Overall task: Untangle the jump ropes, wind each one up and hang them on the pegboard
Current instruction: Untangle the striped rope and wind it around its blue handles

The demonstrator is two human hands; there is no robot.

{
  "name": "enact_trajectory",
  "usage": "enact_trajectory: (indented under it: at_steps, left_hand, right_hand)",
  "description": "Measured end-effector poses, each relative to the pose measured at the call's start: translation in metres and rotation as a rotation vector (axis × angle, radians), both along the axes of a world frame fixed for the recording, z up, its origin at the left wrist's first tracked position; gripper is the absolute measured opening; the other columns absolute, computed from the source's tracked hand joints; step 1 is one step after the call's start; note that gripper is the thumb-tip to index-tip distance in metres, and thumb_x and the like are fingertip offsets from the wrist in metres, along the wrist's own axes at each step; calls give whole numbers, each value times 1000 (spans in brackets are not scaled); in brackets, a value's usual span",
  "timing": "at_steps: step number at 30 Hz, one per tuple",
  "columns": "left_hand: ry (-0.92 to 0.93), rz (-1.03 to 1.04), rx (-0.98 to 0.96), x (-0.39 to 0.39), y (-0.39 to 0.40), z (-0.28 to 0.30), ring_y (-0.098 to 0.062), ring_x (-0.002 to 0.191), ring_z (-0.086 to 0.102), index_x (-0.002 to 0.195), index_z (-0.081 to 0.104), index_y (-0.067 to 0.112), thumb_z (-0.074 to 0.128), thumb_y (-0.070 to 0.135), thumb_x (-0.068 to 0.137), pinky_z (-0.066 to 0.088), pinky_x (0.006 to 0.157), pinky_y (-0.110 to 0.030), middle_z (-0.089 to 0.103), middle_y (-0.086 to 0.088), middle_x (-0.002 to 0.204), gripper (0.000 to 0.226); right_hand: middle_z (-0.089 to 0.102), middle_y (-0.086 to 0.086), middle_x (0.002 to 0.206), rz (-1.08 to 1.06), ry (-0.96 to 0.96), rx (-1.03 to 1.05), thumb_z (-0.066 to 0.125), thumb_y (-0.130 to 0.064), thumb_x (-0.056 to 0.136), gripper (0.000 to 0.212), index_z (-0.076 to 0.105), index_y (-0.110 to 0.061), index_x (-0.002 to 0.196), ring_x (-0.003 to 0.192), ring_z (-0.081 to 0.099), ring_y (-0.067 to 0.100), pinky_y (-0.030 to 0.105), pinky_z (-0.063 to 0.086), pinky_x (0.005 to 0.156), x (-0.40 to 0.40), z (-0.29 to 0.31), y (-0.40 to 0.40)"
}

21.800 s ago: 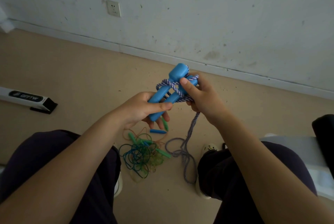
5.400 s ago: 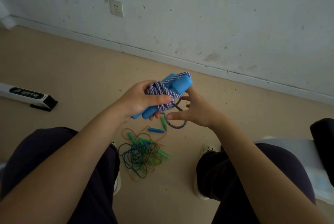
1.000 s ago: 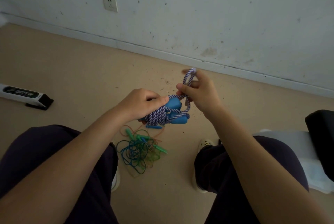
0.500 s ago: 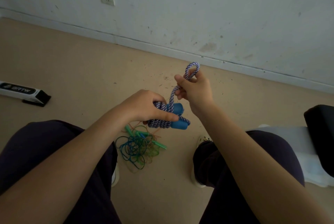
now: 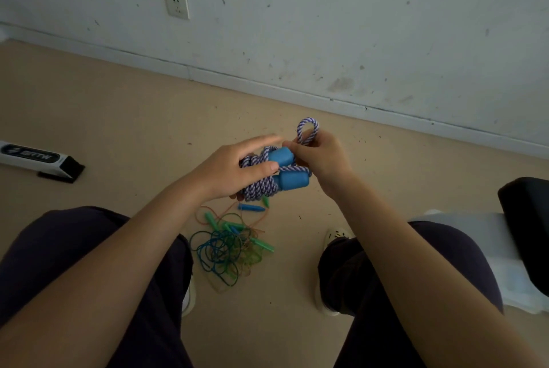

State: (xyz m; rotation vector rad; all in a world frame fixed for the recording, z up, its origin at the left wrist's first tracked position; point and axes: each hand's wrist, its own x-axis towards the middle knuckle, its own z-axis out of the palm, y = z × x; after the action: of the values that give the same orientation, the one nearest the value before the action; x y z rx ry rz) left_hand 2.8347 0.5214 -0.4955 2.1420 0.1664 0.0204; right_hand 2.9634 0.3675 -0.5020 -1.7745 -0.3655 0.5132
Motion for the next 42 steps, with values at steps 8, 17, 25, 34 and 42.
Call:
enact_trajectory:
  at_steps: [8, 17, 25, 34, 42]
  left_hand:
    - [8, 251, -20, 2, 5, 1, -8, 87, 68, 113, 61, 31, 66, 61, 84, 57, 69, -31, 68, 8, 102, 42]
    - [33, 167, -58, -1, 14, -4, -1, 87, 69, 111, 65, 40, 72, 75, 56, 59, 78, -31, 71, 14, 99, 66]
    - [-35, 64, -145, 0, 11, -5, 3, 86, 65, 111, 64, 33, 78, 47, 71, 51, 72, -15, 68, 11, 101, 44]
    - [-78, 157, -107, 1, 11, -3, 7, 88, 63, 101, 64, 45, 62, 74, 67, 44, 69, -9, 67, 25, 95, 44]
    - [-118, 198, -11, 1, 12, -10, -4, 92, 66, 103, 67, 39, 66, 76, 66, 55, 83, -36, 70, 14, 97, 52]
  right_hand:
    - [63, 4, 67, 4, -5, -12, 70, -11, 88, 7, 70, -5, 87, 52, 55, 7, 26, 46, 55, 5, 8, -5]
    - [68, 4, 80, 110, 245, 225, 58, -6, 95, 12, 68, -10, 101, 67, 64, 12, 24, 55, 68, 8, 19, -12]
    - [72, 8, 87, 224, 92, 85, 63, 2, 90, 15, 72, -10, 93, 73, 66, 15, 27, 57, 72, 3, 16, -12]
    - [71, 5, 92, 322, 271, 193, 62, -4, 91, 14, 68, -5, 104, 82, 69, 14, 26, 57, 74, 0, 23, -14]
    - [67, 9, 100, 273, 369, 211, 57, -3, 94, 21, 65, -8, 113, 88, 62, 18, 32, 50, 82, -3, 15, -12]
